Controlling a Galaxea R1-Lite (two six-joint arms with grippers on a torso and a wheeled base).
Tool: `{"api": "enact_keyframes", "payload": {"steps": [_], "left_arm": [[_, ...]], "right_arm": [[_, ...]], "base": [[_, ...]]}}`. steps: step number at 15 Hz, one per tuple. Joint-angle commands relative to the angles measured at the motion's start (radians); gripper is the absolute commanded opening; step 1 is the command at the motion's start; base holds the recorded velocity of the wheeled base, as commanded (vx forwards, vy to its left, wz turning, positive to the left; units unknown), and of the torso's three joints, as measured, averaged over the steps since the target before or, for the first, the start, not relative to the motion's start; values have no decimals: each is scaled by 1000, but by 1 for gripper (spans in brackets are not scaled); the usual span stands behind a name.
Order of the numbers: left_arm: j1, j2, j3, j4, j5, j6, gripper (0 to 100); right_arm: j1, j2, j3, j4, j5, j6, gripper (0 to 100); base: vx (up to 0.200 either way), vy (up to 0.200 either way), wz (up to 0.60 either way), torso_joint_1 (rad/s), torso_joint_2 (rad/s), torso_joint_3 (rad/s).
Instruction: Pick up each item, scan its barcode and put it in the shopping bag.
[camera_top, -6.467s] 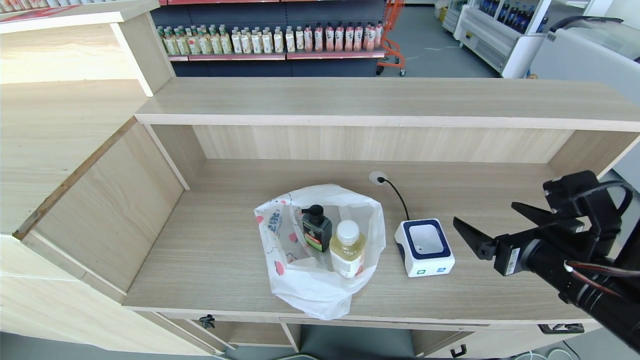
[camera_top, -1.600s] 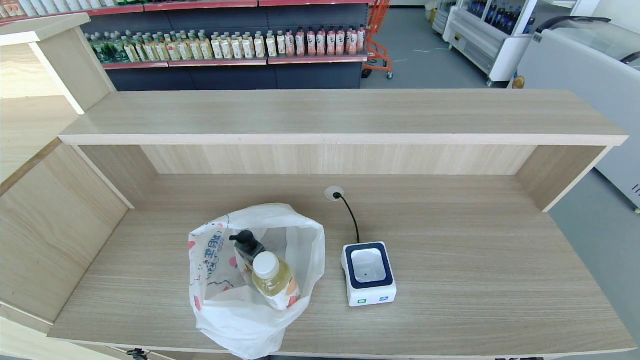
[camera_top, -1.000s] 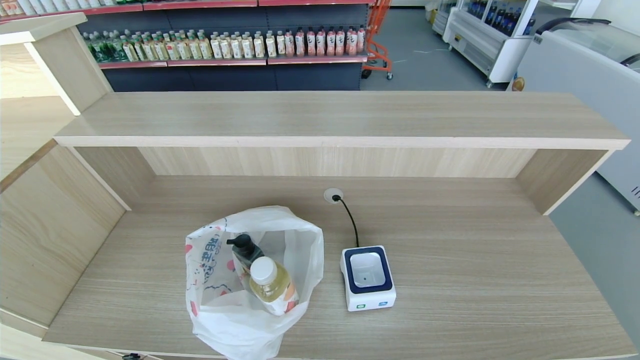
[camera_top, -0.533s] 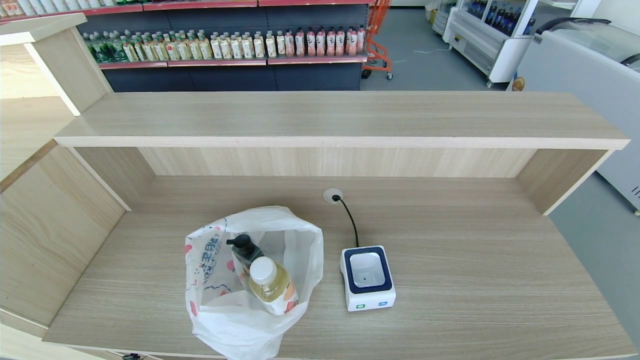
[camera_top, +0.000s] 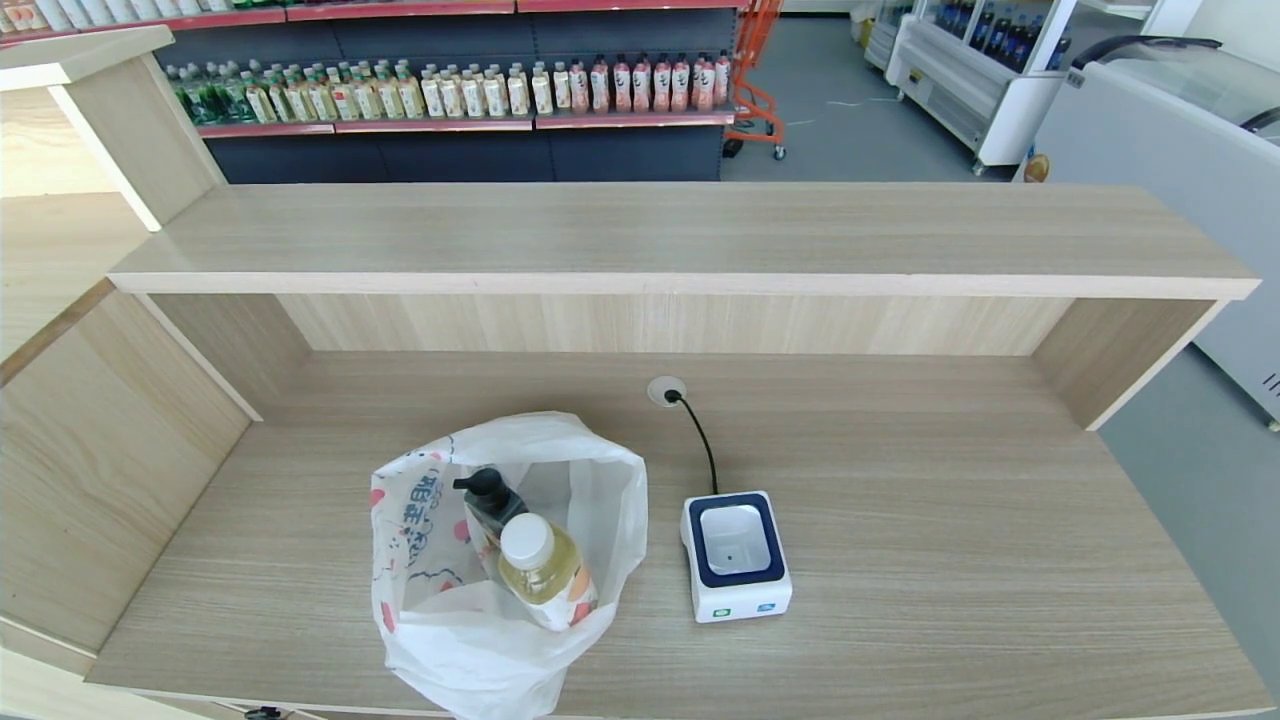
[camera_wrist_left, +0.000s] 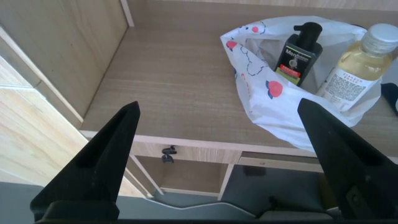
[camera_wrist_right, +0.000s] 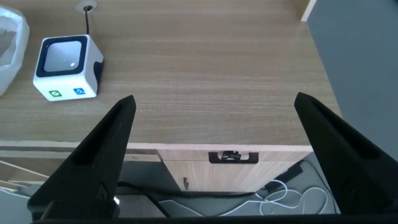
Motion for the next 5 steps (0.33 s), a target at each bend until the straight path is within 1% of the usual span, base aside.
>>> {"api": "enact_keyframes", "payload": {"steps": [1,5], "left_arm": [[0,0,0,0,0,0,100],[0,0,0,0,0,0,100]], "right_arm": [[0,1,0,0,0,-2,100],[0,1,0,0,0,0,100]], "base": [[0,0,0,0,0,0],[0,0,0,0,0,0]]}}
